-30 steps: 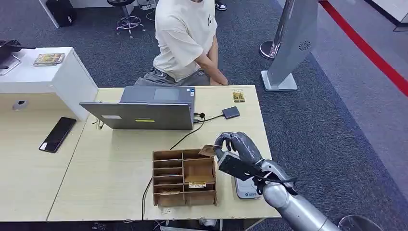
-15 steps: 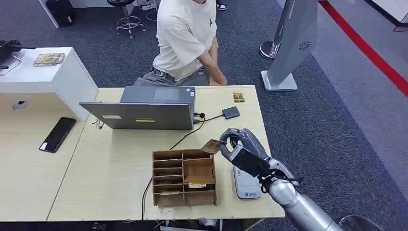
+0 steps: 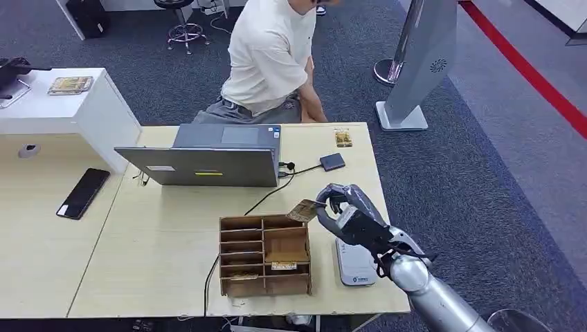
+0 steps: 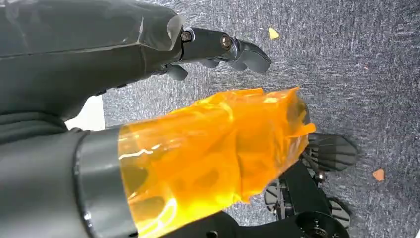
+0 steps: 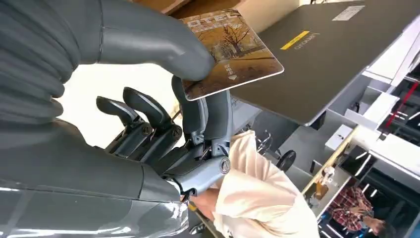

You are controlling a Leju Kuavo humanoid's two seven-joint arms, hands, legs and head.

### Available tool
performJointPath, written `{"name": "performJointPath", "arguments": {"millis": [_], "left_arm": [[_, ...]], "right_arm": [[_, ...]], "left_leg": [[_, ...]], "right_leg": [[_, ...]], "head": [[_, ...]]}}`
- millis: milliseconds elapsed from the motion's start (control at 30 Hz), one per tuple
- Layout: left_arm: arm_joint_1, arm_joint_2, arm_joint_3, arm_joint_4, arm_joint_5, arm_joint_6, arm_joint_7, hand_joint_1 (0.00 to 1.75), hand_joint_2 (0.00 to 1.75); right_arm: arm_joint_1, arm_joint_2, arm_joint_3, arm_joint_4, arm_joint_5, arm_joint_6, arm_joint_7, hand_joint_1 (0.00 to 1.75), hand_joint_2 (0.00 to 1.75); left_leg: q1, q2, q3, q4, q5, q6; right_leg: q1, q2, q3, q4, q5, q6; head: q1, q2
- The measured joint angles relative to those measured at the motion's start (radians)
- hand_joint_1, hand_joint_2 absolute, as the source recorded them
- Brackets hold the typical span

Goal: Pass the card to the sensor for recognition and then transmit it.

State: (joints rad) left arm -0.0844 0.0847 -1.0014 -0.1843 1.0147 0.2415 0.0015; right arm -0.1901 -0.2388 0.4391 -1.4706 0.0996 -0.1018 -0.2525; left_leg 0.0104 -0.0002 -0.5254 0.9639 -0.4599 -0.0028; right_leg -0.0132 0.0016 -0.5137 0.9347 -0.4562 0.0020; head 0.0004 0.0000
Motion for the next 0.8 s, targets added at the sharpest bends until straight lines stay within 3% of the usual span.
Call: {"name": "performJointPath", "arguments": {"millis": [800], "left_arm": [[0.008, 0.000, 0.000, 0.000, 0.000, -0.005, 0.000, 0.00, 0.00]], "right_arm": [[-0.003, 0.018, 0.001, 0.026, -0.011, 0.008, -0.011, 1.75, 1.75]], "left_leg": [[0.000, 0.000, 0.000, 0.000, 0.000, 0.000]], "right_leg": [[0.000, 0.000, 0.000, 0.000, 0.000, 0.000]], "head": [[0.000, 0.000]]}}
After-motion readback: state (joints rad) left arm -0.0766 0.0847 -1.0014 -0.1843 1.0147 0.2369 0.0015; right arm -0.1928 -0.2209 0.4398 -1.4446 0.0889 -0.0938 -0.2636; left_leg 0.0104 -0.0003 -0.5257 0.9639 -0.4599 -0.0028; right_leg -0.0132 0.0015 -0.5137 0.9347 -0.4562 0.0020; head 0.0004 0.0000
